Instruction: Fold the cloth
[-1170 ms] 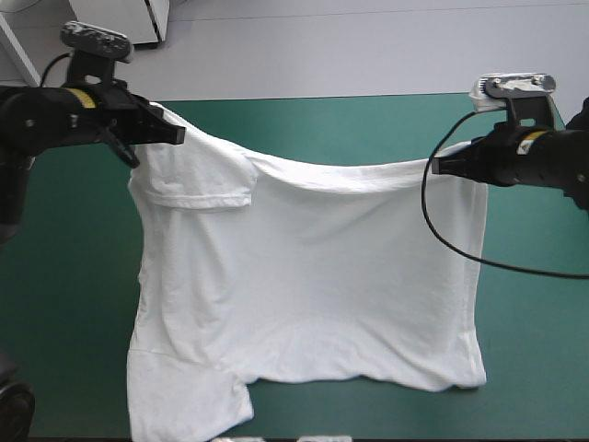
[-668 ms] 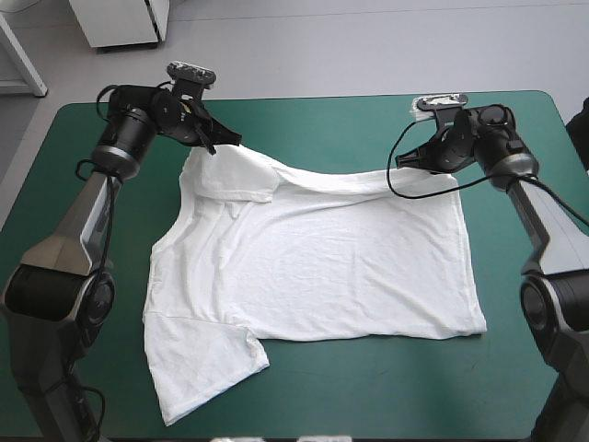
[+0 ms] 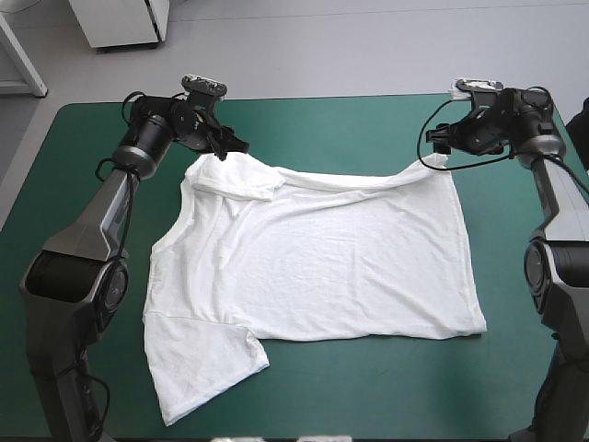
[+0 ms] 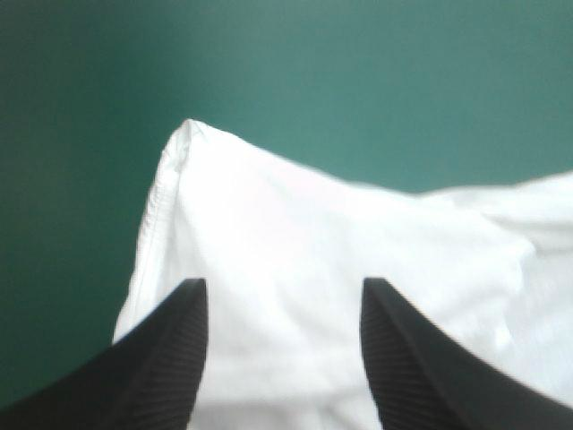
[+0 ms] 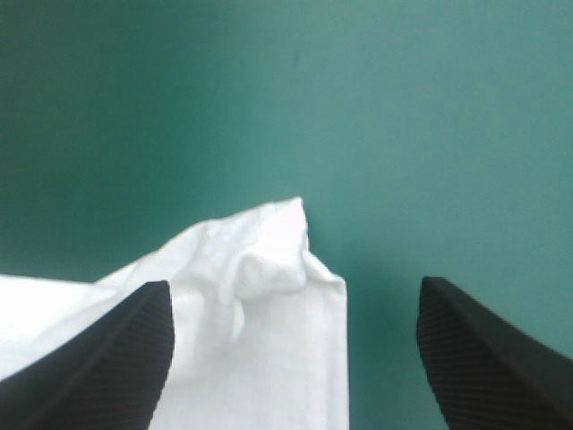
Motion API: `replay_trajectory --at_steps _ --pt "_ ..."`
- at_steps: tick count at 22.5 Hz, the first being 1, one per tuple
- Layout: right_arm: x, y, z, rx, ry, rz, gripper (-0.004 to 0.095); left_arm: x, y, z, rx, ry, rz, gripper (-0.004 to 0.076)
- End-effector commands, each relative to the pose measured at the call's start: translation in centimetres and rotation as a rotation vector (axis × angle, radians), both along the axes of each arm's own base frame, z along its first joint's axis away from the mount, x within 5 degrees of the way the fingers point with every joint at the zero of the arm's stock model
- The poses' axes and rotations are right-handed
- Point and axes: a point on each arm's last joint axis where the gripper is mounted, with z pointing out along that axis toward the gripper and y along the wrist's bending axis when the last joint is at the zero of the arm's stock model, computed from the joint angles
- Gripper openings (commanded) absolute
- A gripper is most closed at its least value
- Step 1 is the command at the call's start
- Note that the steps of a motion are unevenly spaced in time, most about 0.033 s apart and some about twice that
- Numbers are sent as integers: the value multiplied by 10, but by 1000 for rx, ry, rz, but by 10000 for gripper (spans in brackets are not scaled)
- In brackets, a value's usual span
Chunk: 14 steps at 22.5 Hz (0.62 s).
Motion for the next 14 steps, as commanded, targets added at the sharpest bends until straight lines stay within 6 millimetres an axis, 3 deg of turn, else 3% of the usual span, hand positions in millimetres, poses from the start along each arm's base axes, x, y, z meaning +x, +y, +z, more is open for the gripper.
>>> replay_trajectory --at_steps 1,5,6,8,10,11,14 --pt "-34 -26 67 39 -81 -30 712 -59 10 89 -12 -57 -17 433" --pt "-76 -42 105 95 -123 -14 712 -140 28 135 -17 -5 -2 433" --pt "-94 -39 118 80 -149 -10 712 -167 36 138 -3 21 33 433" --pt "-109 -36 127 75 -165 -10 712 -189 43 138 1 20 66 433" --pt "-127 -32 137 71 -186 -7 712 -211 48 130 6 44 68 434" --pt "-147 -28 146 70 -211 -7 712 -228 54 116 29 80 92 434" --pt "-178 -22 160 61 -262 -9 712 -245 59 87 58 163 94 435"
